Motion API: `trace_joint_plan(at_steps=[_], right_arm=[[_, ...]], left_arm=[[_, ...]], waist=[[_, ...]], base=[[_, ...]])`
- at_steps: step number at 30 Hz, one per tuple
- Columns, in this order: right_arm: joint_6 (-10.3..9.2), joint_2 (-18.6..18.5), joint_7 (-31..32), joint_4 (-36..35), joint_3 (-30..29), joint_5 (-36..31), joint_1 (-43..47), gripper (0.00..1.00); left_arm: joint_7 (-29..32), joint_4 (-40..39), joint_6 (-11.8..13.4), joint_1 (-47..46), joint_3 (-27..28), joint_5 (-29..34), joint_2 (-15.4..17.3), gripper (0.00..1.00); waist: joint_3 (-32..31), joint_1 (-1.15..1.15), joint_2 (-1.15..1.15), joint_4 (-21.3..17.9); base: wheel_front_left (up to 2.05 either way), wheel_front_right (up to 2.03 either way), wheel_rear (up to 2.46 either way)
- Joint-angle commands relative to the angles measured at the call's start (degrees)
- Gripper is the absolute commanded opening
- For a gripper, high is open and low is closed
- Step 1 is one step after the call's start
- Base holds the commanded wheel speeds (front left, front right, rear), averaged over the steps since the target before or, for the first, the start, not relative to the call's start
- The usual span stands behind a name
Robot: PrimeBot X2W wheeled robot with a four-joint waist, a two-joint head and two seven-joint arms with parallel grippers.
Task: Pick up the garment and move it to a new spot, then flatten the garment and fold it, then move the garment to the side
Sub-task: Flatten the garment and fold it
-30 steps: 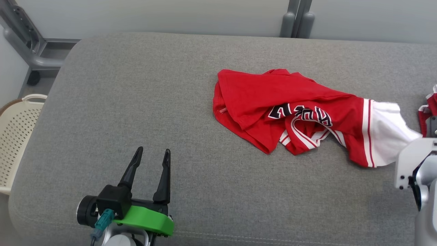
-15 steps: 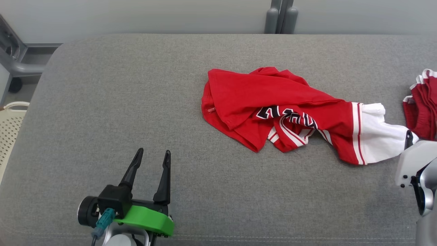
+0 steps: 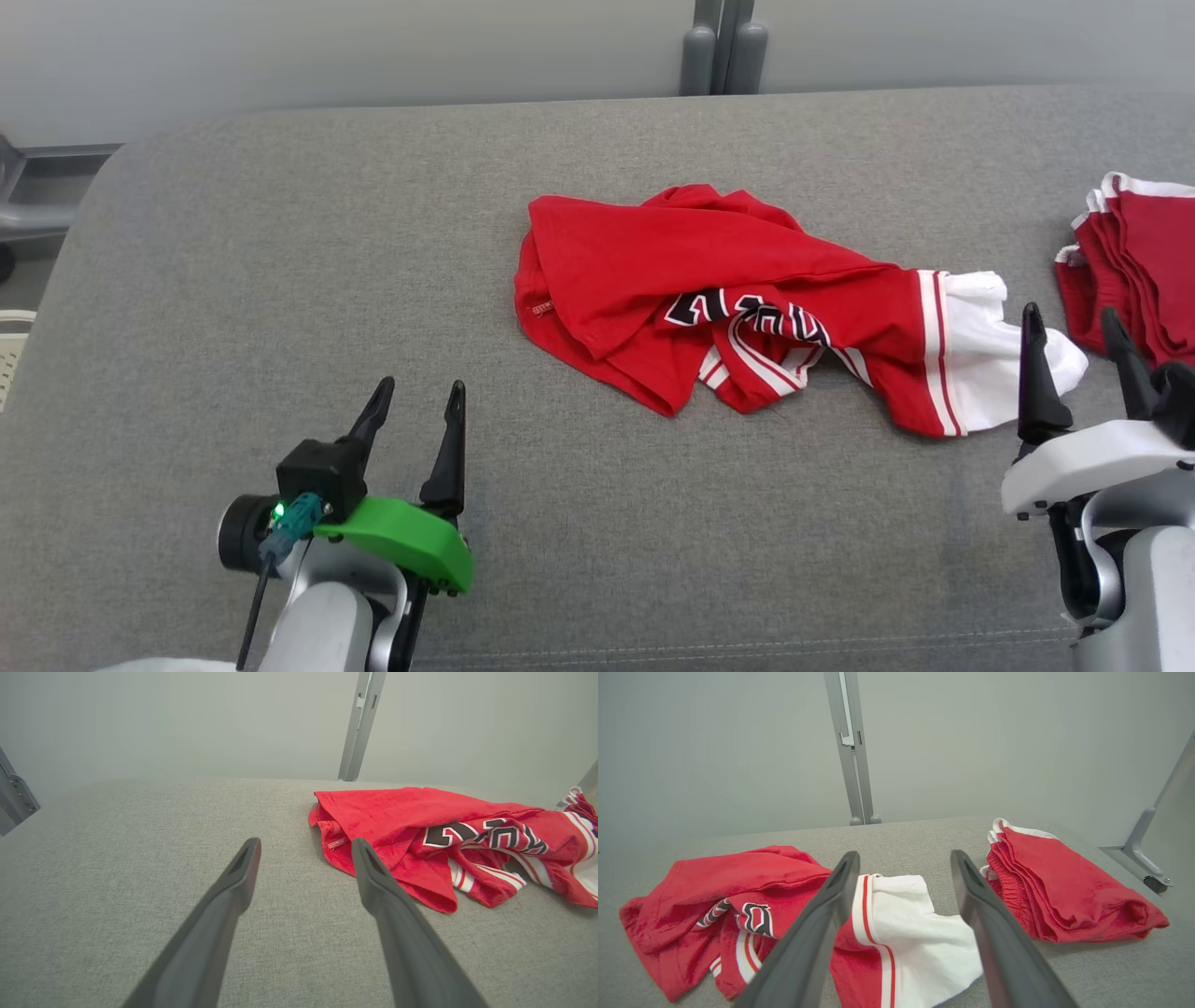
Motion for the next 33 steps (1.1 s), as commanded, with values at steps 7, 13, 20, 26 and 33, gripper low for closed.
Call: trace_joint_plan(at_steps=[7,13,20,26,33], right_arm=[[-0.07,-0.1,-6.4,1.1,6.5,3.0,2.6,1.0],[-0.07,-0.1,-7.8,1.4,10.7,4.2,3.1,1.0],[-0.08,-0.1,-7.8,1.6,15.3,5.3,2.0,1.0],[-0.07,-0.1,-9.3,1.5,18.6,7.0,0.6,1.0],[-0.07,-0.1,-10.6,2.4,22.5,8.2,-0.8,1.0]], left_arm=[[3.7,4.9,1.6,-8.7,0.3,-0.9,0.0,1.0],[8.2,11.3,2.8,-16.2,0.5,-2.8,-0.1,1.0],[16.4,21.8,4.4,-26.8,-0.6,-6.7,-0.1,1.0],[19.1,28.7,5.4,-34.8,-0.9,-7.0,0.3,1.0],[23.8,36.7,8.1,-41.4,-0.2,-7.0,2.4,1.0]], waist=[[0.8,0.0,0.0,-3.2],[1.8,0.0,0.0,-5.7],[4.4,0.0,0.0,-10.1],[7.8,0.0,0.0,-13.7],[11.1,0.0,0.0,-17.1]], base=[[0.0,0.0,0.0],[0.0,0.0,0.0],[0.0,0.0,0.0],[0.0,0.0,0.0],[0.0,0.0,0.0]])
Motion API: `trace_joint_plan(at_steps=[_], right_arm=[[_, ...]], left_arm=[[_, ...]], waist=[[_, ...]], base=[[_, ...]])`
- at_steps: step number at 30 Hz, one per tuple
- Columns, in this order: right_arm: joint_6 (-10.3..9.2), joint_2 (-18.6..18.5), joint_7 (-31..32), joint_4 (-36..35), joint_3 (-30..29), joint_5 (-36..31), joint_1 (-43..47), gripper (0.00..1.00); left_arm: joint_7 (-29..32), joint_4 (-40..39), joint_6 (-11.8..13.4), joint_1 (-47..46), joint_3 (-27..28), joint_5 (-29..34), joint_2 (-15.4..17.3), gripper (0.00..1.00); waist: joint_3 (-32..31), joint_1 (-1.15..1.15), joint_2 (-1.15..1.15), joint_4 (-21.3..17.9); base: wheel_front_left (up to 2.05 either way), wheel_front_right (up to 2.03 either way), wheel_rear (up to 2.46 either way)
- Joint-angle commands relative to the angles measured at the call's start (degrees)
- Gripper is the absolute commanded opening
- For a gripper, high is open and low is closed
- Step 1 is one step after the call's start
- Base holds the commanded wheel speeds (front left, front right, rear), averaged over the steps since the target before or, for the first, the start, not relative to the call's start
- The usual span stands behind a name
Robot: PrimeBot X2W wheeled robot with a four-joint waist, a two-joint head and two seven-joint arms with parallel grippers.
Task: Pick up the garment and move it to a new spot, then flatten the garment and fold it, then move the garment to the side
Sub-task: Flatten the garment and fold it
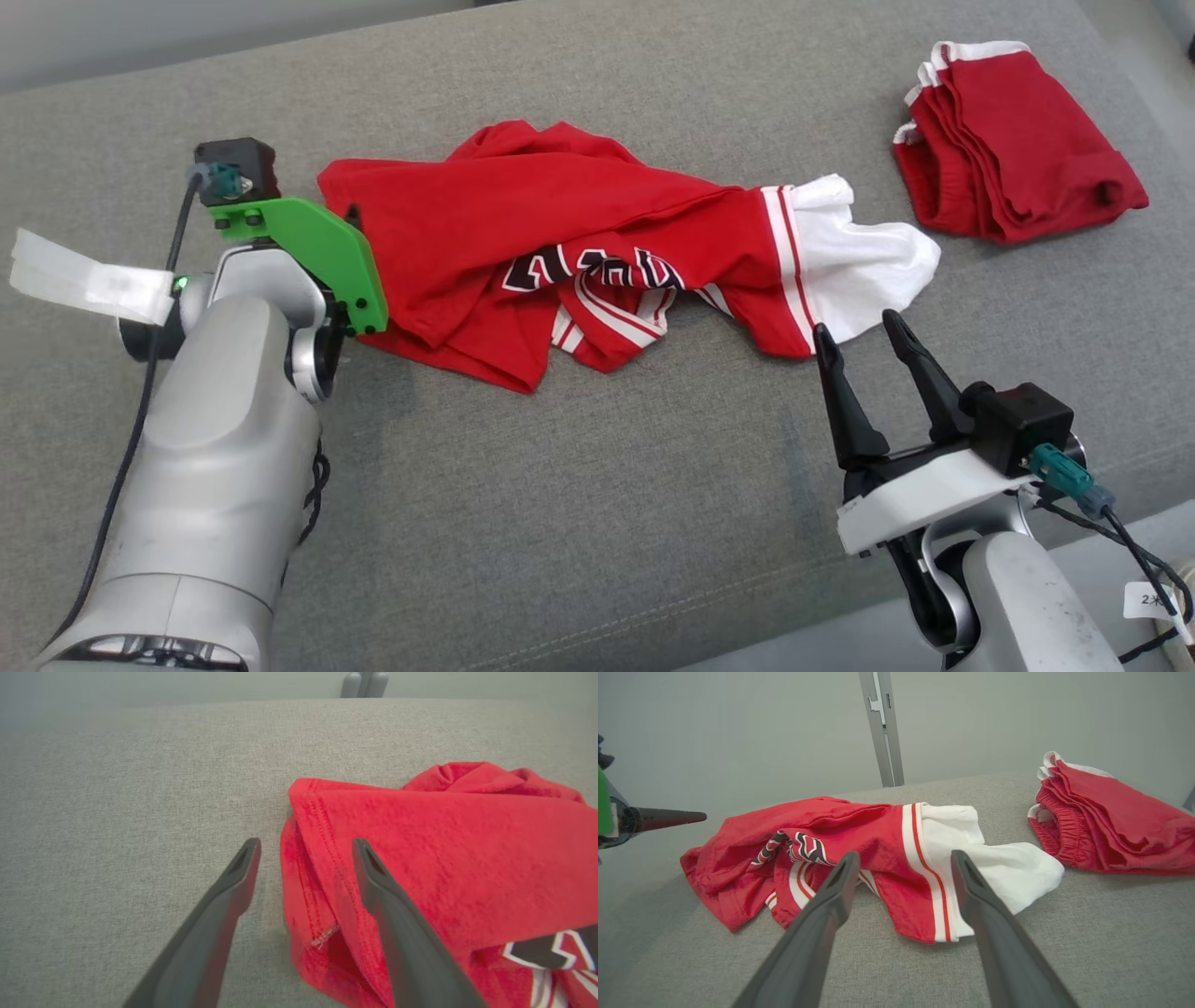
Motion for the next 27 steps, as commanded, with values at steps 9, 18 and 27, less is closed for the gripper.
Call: trace_joint_plan(at_steps=[9,18,27], right_arm=[[-0.07,-0.1,-1.0,1.0,1.3,0.3,-1.4,1.0],[-0.07,0.0,-1.0,0.6,1.6,-0.2,-1.5,1.0],[-0.07,0.0,-0.7,1.0,1.5,-0.8,-1.6,1.0]], left_arm=[[3.8,6.0,1.9,-5.2,1.7,-1.7,2.1,1.0],[6.4,9.1,0.8,-7.3,2.3,-3.7,2.1,0.7],[4.5,9.7,-1.4,-8.1,2.1,-5.3,0.9,1.0]], waist=[[3.8,0.0,0.0,-4.1],[4.7,0.0,0.0,-4.8],[4.3,0.0,0.0,-4.5]], base=[[0.0,0.0,0.0],[0.0,0.0,0.0],[0.0,0.0,0.0]])
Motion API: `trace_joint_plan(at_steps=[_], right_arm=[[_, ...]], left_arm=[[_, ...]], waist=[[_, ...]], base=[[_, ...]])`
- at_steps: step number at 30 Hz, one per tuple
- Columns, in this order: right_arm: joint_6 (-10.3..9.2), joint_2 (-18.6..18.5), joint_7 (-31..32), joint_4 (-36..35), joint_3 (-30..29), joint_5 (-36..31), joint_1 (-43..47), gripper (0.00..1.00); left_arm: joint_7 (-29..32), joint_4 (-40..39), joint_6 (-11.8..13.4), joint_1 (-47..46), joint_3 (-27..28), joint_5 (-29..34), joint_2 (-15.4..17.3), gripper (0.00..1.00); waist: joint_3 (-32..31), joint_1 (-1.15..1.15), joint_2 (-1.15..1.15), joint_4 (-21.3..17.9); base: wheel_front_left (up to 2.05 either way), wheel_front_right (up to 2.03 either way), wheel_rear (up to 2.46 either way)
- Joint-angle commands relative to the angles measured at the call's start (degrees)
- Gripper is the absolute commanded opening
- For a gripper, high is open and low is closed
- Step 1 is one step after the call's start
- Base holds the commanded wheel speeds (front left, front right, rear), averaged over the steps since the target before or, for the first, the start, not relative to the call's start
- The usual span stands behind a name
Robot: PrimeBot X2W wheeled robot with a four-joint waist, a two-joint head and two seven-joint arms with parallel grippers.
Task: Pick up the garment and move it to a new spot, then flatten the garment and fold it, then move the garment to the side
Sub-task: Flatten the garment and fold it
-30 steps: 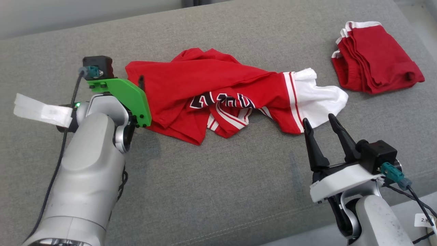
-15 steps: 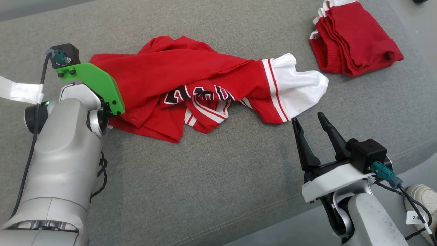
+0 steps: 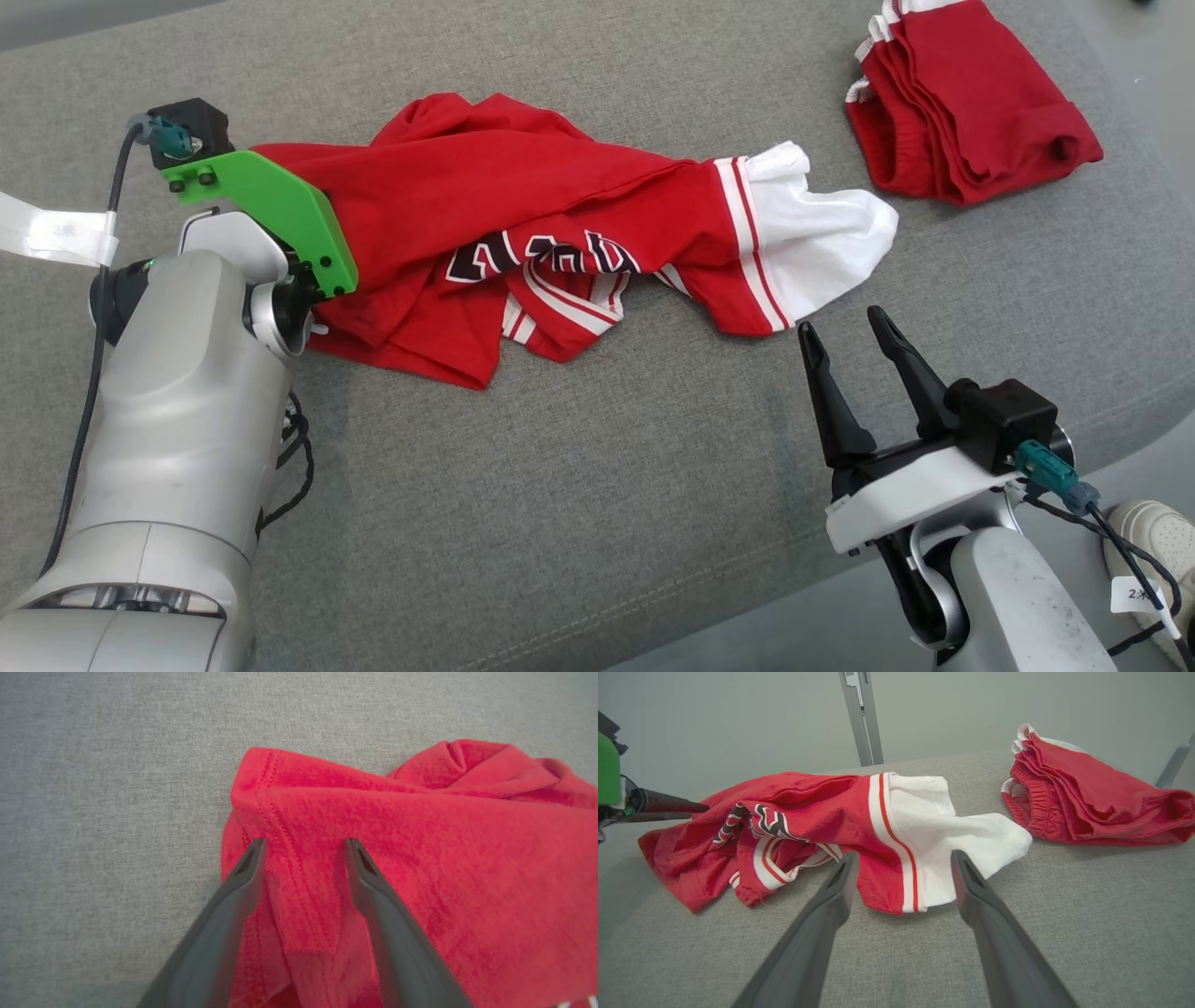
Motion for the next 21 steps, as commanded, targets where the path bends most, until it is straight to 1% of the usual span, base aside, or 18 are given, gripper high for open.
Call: trace_joint_plan(at_steps=[1,3,7,8,15,20,21], right_arm=[[-0.07,0.0,0.0,0.1,0.2,-0.4,-0.6,1.0],[-0.07,0.0,0.1,0.0,0.4,-0.3,-0.7,1.0],[-0.07,0.0,0.1,-0.3,0.7,-0.1,-0.8,1.0],[-0.07,0.0,0.1,-0.4,0.6,-0.1,-0.7,1.0],[-0.07,0.0,-0.2,-0.6,0.3,-0.2,-0.5,1.0],[-0.07,0.0,-0.3,-0.6,0.3,-0.4,-0.9,1.0],[-0.07,0.0,-0.3,-0.6,0.3,-0.4,-1.0,1.0]], left_arm=[[-0.5,0.2,-0.2,-0.6,0.1,-0.4,-0.1,1.0],[-0.5,0.7,0.4,-0.7,0.2,-0.5,-0.1,1.0],[-1.3,1.7,2.4,-1.4,-0.4,0.6,1.4,1.0],[-1.3,2.0,2.5,-1.5,-0.5,0.7,1.8,1.0],[-1.0,2.4,0.0,-2.9,0.1,-1.1,2.2,1.0],[-2.0,2.3,-0.5,-4.1,-0.8,-0.5,2.7,1.0],[-2.1,2.4,-0.6,-4.1,-0.9,-0.4,2.7,0.97]], waist=[[-0.1,0.0,0.0,0.0],[-0.1,0.0,0.0,-0.2],[0.3,0.0,0.0,-0.8],[0.4,0.0,0.0,-0.9],[1.6,0.0,0.0,-1.3],[1.9,0.0,0.0,-1.2],[1.9,0.0,0.0,-1.2]], base=[[0.0,0.0,0.0],[0.0,0.0,0.0],[0.0,0.0,0.0],[0.0,0.0,0.0],[0.0,0.0,0.0],[0.0,0.0,0.0],[0.0,0.0,0.0]])
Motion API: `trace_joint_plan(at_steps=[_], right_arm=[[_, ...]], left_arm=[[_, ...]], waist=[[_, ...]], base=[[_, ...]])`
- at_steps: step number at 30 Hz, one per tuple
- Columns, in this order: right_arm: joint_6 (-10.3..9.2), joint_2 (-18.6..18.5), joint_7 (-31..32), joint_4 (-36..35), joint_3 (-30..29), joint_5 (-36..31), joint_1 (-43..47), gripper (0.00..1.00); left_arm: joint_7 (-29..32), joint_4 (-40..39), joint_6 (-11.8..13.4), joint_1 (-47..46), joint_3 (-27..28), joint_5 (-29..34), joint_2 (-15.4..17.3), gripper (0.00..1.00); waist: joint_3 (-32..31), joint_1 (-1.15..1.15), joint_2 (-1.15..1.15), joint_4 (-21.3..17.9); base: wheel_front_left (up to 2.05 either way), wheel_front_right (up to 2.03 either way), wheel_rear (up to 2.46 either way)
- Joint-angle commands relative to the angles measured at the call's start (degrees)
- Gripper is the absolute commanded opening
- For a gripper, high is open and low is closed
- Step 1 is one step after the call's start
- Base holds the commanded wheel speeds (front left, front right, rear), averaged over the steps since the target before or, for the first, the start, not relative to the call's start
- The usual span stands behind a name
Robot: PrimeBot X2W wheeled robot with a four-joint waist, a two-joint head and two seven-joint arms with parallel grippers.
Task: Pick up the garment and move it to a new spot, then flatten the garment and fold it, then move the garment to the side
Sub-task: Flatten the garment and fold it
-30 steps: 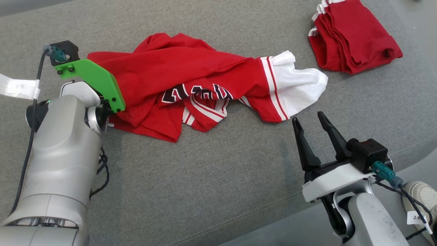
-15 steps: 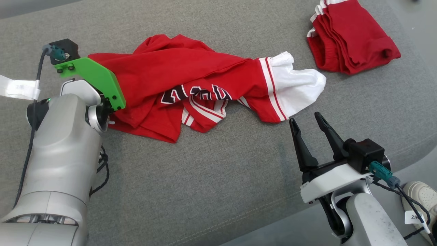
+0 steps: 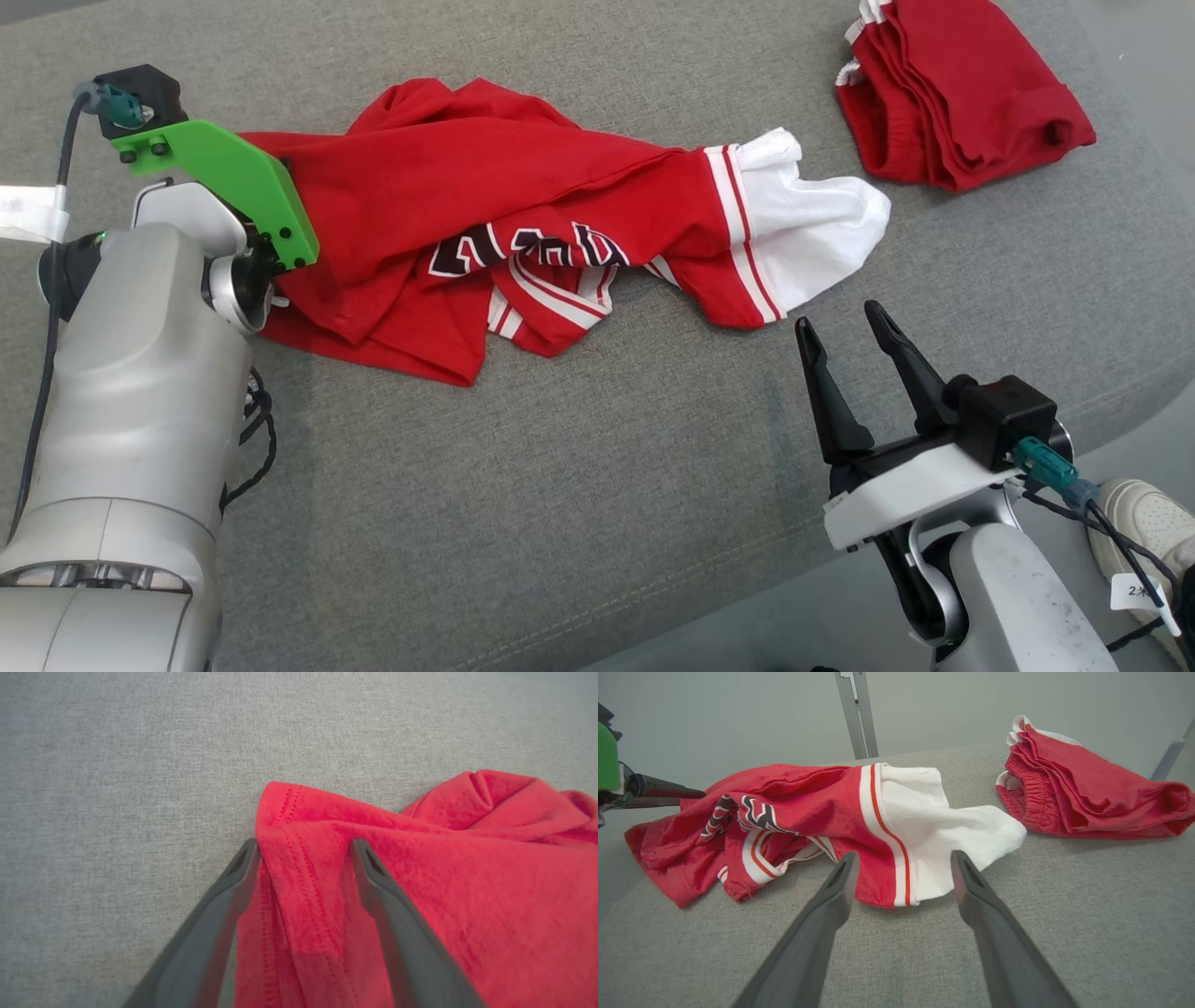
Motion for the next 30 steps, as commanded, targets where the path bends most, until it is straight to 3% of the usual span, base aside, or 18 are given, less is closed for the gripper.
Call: trace_joint_plan(at_steps=[1,2,5,14,30], right_arm=[[-0.07,0.0,-0.3,-0.1,-0.1,-0.4,-0.7,1.0],[-0.07,0.0,-0.3,-0.1,-0.1,-0.4,-0.7,1.0],[-0.07,0.0,-0.4,0.2,-0.2,-0.5,-0.7,1.0],[-0.07,0.0,-0.2,0.6,-0.3,-0.6,-1.1,1.0],[-0.07,0.0,-0.3,1.4,-0.1,-0.5,-0.7,1.0]], left_arm=[[-0.4,0.1,-0.3,-0.9,-0.1,0.3,0.6,0.97],[-0.4,0.2,-0.5,-1.0,-0.2,0.2,0.4,0.78],[-0.7,0.4,-1.1,-1.0,-0.6,0.0,-0.1,0.01],[-3.3,0.1,-2.9,-1.6,-0.5,-1.3,-0.8,0.0],[-27.4,-9.2,-3.7,-10.2,-3.0,3.5,1.6,0.0]], waist=[[0.0,0.0,0.0,0.1],[0.0,0.0,0.0,0.1],[-0.1,0.0,0.0,0.3],[-0.3,0.0,0.0,0.8],[-2.4,0.0,0.0,1.1]], base=[[0.0,0.0,0.0],[0.0,0.0,0.0],[0.0,0.0,0.0],[0.0,0.0,0.0],[0.0,0.0,0.0]])
